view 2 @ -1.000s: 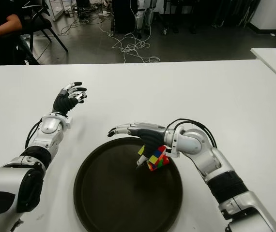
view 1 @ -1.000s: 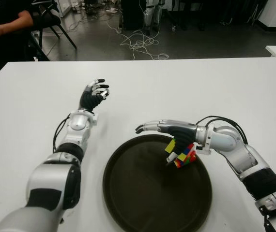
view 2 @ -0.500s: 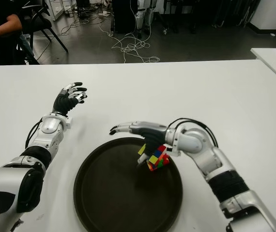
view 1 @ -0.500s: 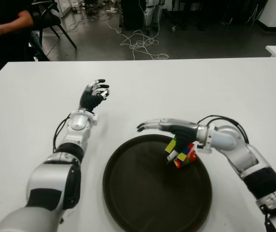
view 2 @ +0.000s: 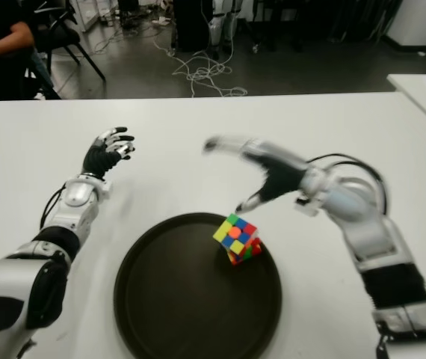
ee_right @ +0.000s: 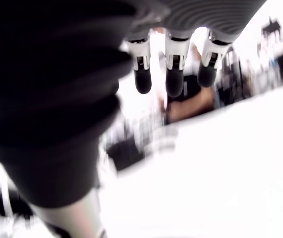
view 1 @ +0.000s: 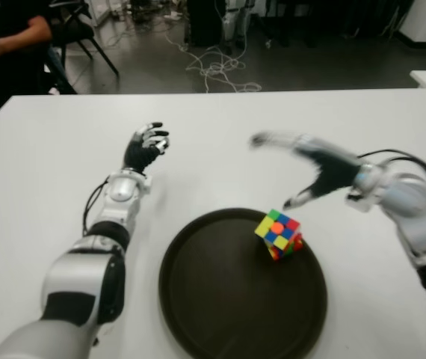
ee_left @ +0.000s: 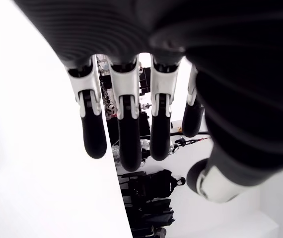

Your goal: Pick up the Rubik's Cube and put it in the plate

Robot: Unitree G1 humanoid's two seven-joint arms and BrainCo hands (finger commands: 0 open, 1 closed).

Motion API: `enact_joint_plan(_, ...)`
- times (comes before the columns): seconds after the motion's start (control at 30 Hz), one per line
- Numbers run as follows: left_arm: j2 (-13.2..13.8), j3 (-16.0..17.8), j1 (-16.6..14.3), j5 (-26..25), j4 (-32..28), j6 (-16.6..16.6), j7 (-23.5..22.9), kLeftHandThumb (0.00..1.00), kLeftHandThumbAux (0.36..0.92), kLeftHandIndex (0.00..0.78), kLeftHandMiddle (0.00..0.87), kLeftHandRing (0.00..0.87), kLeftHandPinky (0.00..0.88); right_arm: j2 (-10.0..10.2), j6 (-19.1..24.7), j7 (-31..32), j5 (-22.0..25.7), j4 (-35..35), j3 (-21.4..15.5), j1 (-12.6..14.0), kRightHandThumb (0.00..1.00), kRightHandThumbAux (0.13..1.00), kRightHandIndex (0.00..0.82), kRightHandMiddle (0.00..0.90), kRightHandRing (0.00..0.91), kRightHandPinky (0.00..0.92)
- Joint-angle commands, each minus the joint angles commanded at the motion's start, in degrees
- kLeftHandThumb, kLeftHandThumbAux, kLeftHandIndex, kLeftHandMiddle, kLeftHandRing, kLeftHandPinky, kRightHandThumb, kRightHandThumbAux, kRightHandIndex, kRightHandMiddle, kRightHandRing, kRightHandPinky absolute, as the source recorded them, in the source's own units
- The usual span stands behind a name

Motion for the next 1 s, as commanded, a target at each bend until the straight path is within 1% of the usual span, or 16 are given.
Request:
enact_joint_plan(0.07, -0.03, -0.04, 0.00, 0.06, 0.00, 0.00, 0.06, 0.182, 0.746, 0.213, 0.298, 0.329, 0.338, -0.07, 0.08, -1.57, 0.43, 0.49, -1.43, -0.47, 0.039, 0.939, 0.074, 0.113, 0.105, 0.148)
enact_joint_plan(0.2, -0.12, -0.08, -0.06, 0.13, 0.05, 0.08, 0.21, 0.183, 0.757, 0.212, 0.299, 0.327, 0.336, -1.27, 0.77, -2.39, 1.97, -0.78, -3.89, -0.49, 0.051, 0.941, 0.070, 0.112, 0.115, 0.174)
enact_joint_plan(0.33, -0.14, -0.06, -0.12, 0.13, 0.12, -0.03, 0.00, 0.199, 0.746, 0.216, 0.302, 0.327, 0.340, 0.31, 2.86, -3.50, 5.84, -2.46, -5.93, -0.25, 0.077, 0.948, 0.081, 0.126, 0.122, 0.165)
enact_joint_plan(0.37, -0.14, -0.06, -0.13, 0.13, 0.13, -0.04, -0.07, 0.202, 0.744, 0.216, 0.302, 0.326, 0.339, 1.03, 3.31, -4.01, 7.24, -1.94, -6.57, -0.69, 0.092, 0.946, 0.085, 0.132, 0.123, 0.157)
enact_joint_plan(0.4, -0.18, -0.02, -0.15, 0.07, 0.13, -0.11, -0.20, 0.207, 0.742, 0.212, 0.300, 0.323, 0.335, 3.44, 4.15, -5.73, 9.71, 1.01, -7.70, -2.33, 0.132, 0.932, 0.097, 0.149, 0.131, 0.149)
enact_joint_plan(0.43, -0.20, 0.02, -0.17, 0.03, 0.14, -0.13, -0.28, 0.208, 0.742, 0.213, 0.300, 0.324, 0.336, 5.16, 4.84, -6.97, 11.49, 3.14, -8.49, -3.53, 0.142, 0.929, 0.099, 0.153, 0.135, 0.153)
enact_joint_plan(0.47, -0.22, 0.04, -0.19, 0.00, 0.14, -0.15, -0.33, 0.208, 0.743, 0.213, 0.300, 0.325, 0.337, 6.22, 5.19, -7.71, 12.52, 4.56, -8.93, -4.30, 0.158, 0.923, 0.101, 0.159, 0.141, 0.159)
enact_joint_plan(0.53, -0.25, 0.11, -0.20, -0.07, 0.12, -0.18, -0.39, 0.208, 0.744, 0.214, 0.300, 0.326, 0.339, 7.92, 2.61, -8.93, 12.41, 12.83, -9.23, -6.64, 0.185, 0.915, 0.105, 0.169, 0.151, 0.167)
enact_joint_plan(0.57, -0.27, 0.15, -0.21, -0.11, 0.10, -0.18, -0.39, 0.208, 0.744, 0.215, 0.300, 0.326, 0.339, 9.26, 0.13, -10.68, 11.34, 21.31, -9.26, -8.65, 0.192, 0.913, 0.106, 0.171, 0.153, 0.169)
enact_joint_plan(0.6, -0.30, 0.17, -0.20, -0.13, 0.10, -0.17, -0.38, 0.210, 0.747, 0.216, 0.301, 0.327, 0.341, 10.17, -1.73, -11.94, 10.56, 27.39, -9.29, -10.10, 0.212, 0.907, 0.115, 0.181, 0.163, 0.180)
enact_joint_plan(0.67, -0.35, 0.21, -0.22, -0.14, 0.09, -0.03, -0.28, 0.212, 0.750, 0.217, 0.300, 0.326, 0.341, 13.64, -2.63, -16.80, 8.47, 35.48, -8.63, -10.19, 0.237, 0.898, 0.135, 0.202, 0.186, 0.208)
enact_joint_plan(0.73, -0.38, 0.23, -0.33, -0.10, 0.13, 0.39, 0.20, 0.213, 0.751, 0.217, 0.300, 0.327, 0.341, 17.44, -0.90, -22.93, 6.60, 40.26, -7.85, -7.35, 0.254, 0.891, 0.156, 0.222, 0.207, 0.235)
enact_joint_plan(0.77, -0.38, 0.24, -0.39, -0.07, 0.17, 0.59, 0.42, 0.213, 0.751, 0.215, 0.300, 0.327, 0.340, 18.51, -0.27, -25.12, 5.91, 42.49, -7.55, -6.72, 0.261, 0.883, 0.179, 0.244, 0.228, 0.253)
enact_joint_plan(0.8, -0.36, 0.25, -0.40, -0.05, 0.24, 0.75, 0.57, 0.212, 0.751, 0.214, 0.300, 0.327, 0.339, 19.39, 0.49, -27.29, 4.91, 44.53, -6.96, -6.55, 0.267, 0.877, 0.193, 0.258, 0.242, 0.265)
enact_joint_plan(0.87, -0.32, 0.28, -0.36, -0.05, 0.30, 0.82, 0.62, 0.212, 0.751, 0.213, 0.298, 0.326, 0.337, 19.86, 0.76, -29.71, 3.45, 46.99, -6.14, -6.98, 0.268, 0.868, 0.203, 0.272, 0.256, 0.276)
enact_joint_plan(1.0, -0.25, -0.02, -0.07, 0.25, 0.30, 0.55, 0.58, 0.209, 0.744, 0.213, 0.298, 0.328, 0.340, 18.78, -0.30, -33.84, 0.24, 49.50, -4.95, -8.30, 0.262, 0.855, 0.211, 0.280, 0.273, 0.299)
